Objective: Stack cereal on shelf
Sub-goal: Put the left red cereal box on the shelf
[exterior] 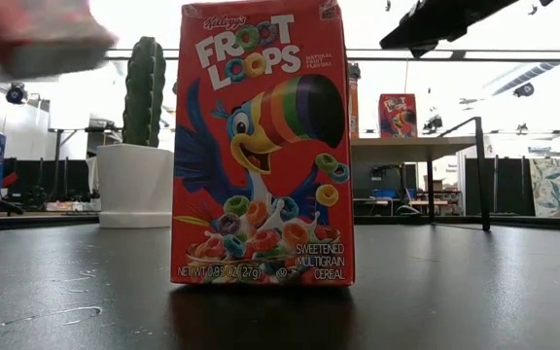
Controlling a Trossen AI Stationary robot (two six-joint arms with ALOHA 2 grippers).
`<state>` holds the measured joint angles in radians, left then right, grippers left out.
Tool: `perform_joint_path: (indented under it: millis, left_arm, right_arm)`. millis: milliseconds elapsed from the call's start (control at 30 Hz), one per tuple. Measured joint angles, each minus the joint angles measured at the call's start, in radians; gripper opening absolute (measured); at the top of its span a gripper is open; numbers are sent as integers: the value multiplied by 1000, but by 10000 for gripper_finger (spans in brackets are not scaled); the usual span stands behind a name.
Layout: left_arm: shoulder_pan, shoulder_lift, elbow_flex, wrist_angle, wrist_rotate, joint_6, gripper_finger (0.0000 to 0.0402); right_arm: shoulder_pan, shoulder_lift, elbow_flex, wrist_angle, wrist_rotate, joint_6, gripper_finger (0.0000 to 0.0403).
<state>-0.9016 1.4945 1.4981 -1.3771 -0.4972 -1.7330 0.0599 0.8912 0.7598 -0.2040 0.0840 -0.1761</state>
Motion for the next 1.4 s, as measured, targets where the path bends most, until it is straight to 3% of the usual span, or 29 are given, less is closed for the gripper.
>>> perform_joint_path:
  millis: [200, 467, 633, 833, 1067, 1400]
  left_arm:
    - [124, 0, 48, 97, -59, 482, 161]
    - [340, 0, 60, 230, 12, 1073, 161]
    - [447, 3, 60, 288, 29, 1362, 161]
    - [538, 3, 60, 361, 29, 1537, 161]
    - [609, 3, 59, 442, 30, 1606, 161]
    - [645, 3, 57, 489, 30, 1698, 161]
  right_arm:
    - [21, 2, -9, 0, -142, -4, 9]
    - [28, 10, -12, 20, -144, 153, 12]
    - [28, 45, -13, 81, -135, 214, 42]
    - [28, 80, -7, 183, -110, 210, 112]
    - [27, 118, 74, 185, -20, 131, 192]
    - [27, 284, 307, 35, -12, 9, 239]
